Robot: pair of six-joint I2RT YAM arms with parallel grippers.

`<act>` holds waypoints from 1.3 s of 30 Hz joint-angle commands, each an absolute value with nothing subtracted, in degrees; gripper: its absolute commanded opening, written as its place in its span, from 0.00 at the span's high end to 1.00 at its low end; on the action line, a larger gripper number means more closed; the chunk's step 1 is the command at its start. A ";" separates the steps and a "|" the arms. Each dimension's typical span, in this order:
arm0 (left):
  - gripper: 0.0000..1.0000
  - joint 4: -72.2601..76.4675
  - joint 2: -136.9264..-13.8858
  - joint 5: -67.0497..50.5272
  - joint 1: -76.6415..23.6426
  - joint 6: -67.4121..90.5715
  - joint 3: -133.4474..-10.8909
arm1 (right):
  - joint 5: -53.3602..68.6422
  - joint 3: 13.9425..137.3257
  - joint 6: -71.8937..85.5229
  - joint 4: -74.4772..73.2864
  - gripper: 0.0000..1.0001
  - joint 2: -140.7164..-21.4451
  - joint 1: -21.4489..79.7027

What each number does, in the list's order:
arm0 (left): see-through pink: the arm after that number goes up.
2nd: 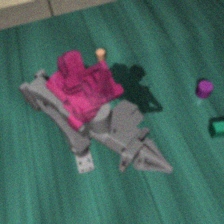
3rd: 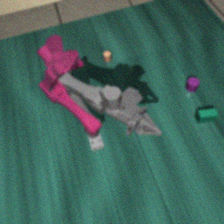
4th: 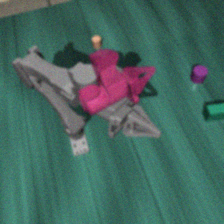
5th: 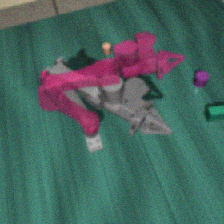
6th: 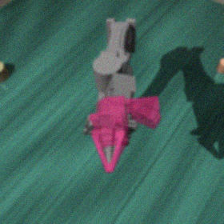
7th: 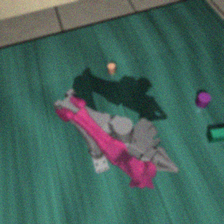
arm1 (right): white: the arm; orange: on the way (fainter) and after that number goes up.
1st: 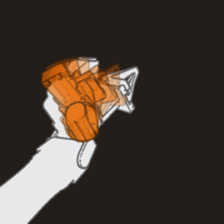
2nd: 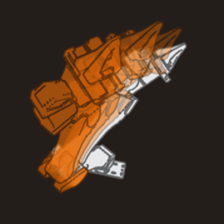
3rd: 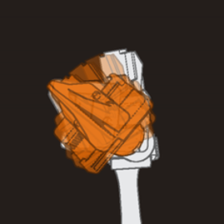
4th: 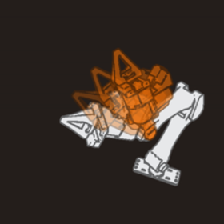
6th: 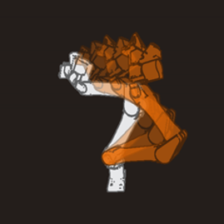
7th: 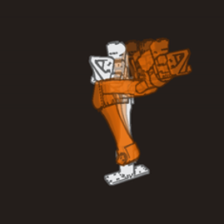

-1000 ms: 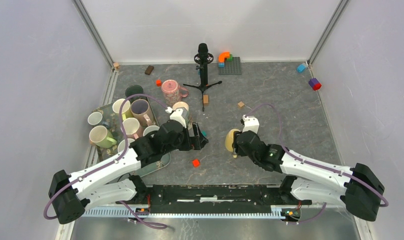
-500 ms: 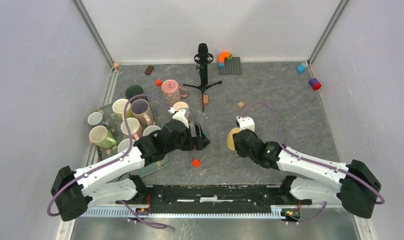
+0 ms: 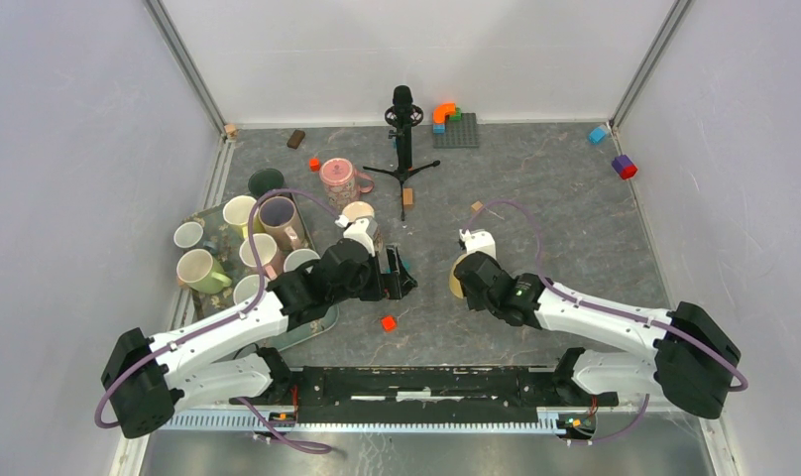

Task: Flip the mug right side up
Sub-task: Turn over the cup at the center of the board.

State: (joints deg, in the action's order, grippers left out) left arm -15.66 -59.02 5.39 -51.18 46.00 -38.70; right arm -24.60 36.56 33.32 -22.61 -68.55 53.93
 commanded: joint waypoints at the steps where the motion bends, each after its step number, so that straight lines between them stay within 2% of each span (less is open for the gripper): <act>1: 0.00 -12.60 -58.96 4.40 -50.89 45.97 -38.40 | -24.92 39.19 33.45 -22.62 0.63 -69.30 53.85; 6: 0.00 -11.69 -58.81 3.45 -50.67 46.62 -37.81 | -24.68 39.82 32.94 -22.73 0.84 -69.64 53.88; 13: 0.00 -9.05 -58.04 0.50 -49.16 48.15 -35.68 | -22.59 41.79 31.05 -21.34 1.00 -66.86 53.85; 24: 0.00 -1.67 -54.80 -5.48 -46.97 50.15 -32.17 | -12.72 44.37 30.45 -13.75 1.00 -61.40 52.19; 39: 0.00 23.69 -53.18 -18.04 -41.44 61.69 -24.24 | 9.32 46.67 37.82 9.29 1.00 -58.32 45.61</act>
State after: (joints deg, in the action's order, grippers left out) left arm 11.90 -54.26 -13.13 -42.54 55.79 -25.34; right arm 2.13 42.96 34.28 -5.58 -60.29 46.74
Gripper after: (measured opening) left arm 0.994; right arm 0.214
